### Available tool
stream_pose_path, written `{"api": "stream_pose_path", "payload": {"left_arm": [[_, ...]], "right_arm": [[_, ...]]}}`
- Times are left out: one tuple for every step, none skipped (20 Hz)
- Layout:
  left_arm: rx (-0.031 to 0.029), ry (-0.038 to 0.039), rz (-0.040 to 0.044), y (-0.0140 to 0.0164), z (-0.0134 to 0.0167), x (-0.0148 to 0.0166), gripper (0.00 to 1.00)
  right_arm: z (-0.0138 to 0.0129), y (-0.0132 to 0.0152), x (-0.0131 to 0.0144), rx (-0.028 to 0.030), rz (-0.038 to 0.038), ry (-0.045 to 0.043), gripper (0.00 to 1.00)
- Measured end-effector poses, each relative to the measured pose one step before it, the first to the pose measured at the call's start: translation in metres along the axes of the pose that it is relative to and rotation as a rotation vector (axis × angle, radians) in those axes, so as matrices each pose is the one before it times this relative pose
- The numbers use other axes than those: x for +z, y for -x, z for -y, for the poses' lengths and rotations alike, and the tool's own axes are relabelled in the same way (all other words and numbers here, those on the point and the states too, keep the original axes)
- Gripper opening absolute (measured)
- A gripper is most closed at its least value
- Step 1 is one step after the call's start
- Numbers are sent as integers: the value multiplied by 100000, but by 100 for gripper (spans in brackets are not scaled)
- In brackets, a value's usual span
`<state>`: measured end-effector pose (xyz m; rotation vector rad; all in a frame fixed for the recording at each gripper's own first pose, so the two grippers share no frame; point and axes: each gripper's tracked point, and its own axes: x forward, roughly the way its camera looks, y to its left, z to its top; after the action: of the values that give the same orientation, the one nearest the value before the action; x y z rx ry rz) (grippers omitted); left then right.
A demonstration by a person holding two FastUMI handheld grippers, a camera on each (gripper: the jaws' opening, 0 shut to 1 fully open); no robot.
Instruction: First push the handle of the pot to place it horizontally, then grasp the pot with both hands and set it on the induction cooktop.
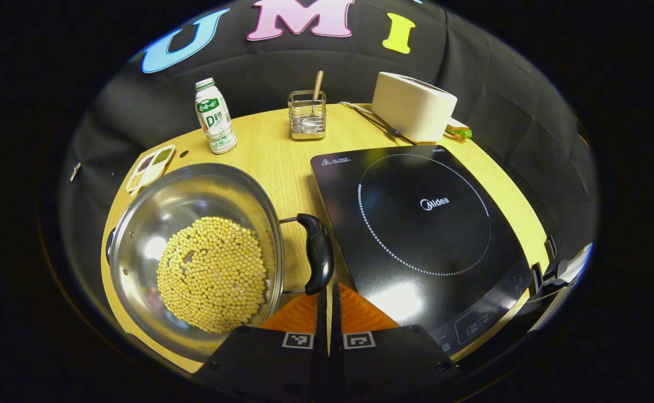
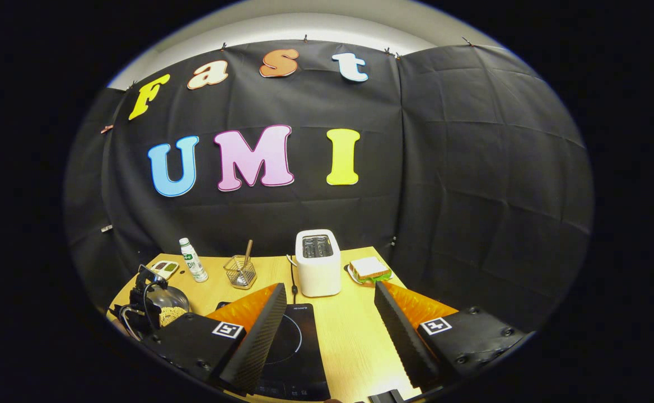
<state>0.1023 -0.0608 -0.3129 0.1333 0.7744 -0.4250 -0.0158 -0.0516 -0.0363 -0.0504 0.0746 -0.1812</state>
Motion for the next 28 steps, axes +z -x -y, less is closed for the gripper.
{"api": "stream_pose_path", "payload": {"left_arm": [[-56, 241, 461, -245, -60, 271, 5], [68, -43, 395, -225, -80, 316, 5], [174, -182, 216, -128, -73, 123, 5], [74, -369, 168, -87, 13, 186, 5], [-28, -560, 158, -177, -79, 158, 5], [6, -177, 404, -105, -65, 142, 5], [20, 304, 522, -80, -47, 112, 5], [49, 631, 370, -46, 26, 31, 5], [85, 677, 403, 98, 14, 45, 5], [-290, 35, 652, -95, -27, 44, 5], [-356, 448, 1202, -48, -33, 220, 5], [-342, 1191, 818, -179, -86, 156, 5], [-344, 1205, 485, -122, -63, 181, 5], [-97, 1082, 537, -82, 27, 148, 7], [-3, 1207, 378, 54, -67, 153, 5], [-278, 1561, 619, 153, 9, 89, 5], [-1220, 2194, 1296, 434, 350, 165, 5], [-1471, 1898, 2055, 692, 496, 195, 5], [-1115, 1182, 2315, 868, 342, 225, 5], [-349, 523, 2519, 909, 135, 236, 5], [150, -167, 3025, 1130, 10, 434, 5], [557, -322, 3639, 1132, -181, 567, 5], [989, -42, 3747, 1299, -462, 801, 5], [1439, 92, 3599, 1202, -738, 740, 5], [1710, 481, 3084, 1345, -946, 803, 10], [1291, 911, 2846, 1320, -963, 772, 14], [1451, 1213, 3170, 1285, -1218, 893, 26], [887, 1059, 2487, 1046, -1156, 725, 44]], "right_arm": [[26, 57, -71, -37, -191, 135, 98], [-12, 50, -110, 136, -211, 162, 98], [-90, 124, 40, 232, -257, 264, 98], [-43, 202, 18, 246, -41, 442, 98], [-24, 118, 12, 191, 109, 479, 98], [-64, 37, 32, 226, 110, 268, 98], [-87, 110, 60, 214, -1, 79, 98], [-40, 143, -138, 170, -191, 37, 98], [-88, 24, -160, 218, -405, -50, 98], [-129, 117, -91, 278, -468, -85, 98], [-192, 78, -112, 372, -341, -13, 98], [-274, 197, -94, 546, -351, 95, 98], [-285, 177, -162, 638, -472, 319, 98], [-348, 136, -257, 669, -426, 582, 98], [-383, 271, -63, 778, -208, 644, 98], [-315, 204, -136, 788, -108, 714, 99], [-222, 224, -47, 550, 14, 794, 99], [-181, 210, -101, 458, -246, 323, 99], [-233, 72, -262, 651, -669, -470, 98], [-297, 59, -318, 623, -1151, -996, 98], [-370, -188, -484, 600, -1323, -1149, 98], [-499, -194, -543, 807, -1619, -981, 98], [-660, -306, -665, 1060, -1941, -768, 98], [-888, -436, -721, 1358, -2353, -571, 98], [-1237, -468, -594, 2105, -2101, -560, 98], [-1280, -468, -554, 2350, -2229, -505, 98], [-1448, -677, -423, 2859, -1923, -372, 98], [-1629, -708, -455, 2902, -2200, 194, 98]]}}
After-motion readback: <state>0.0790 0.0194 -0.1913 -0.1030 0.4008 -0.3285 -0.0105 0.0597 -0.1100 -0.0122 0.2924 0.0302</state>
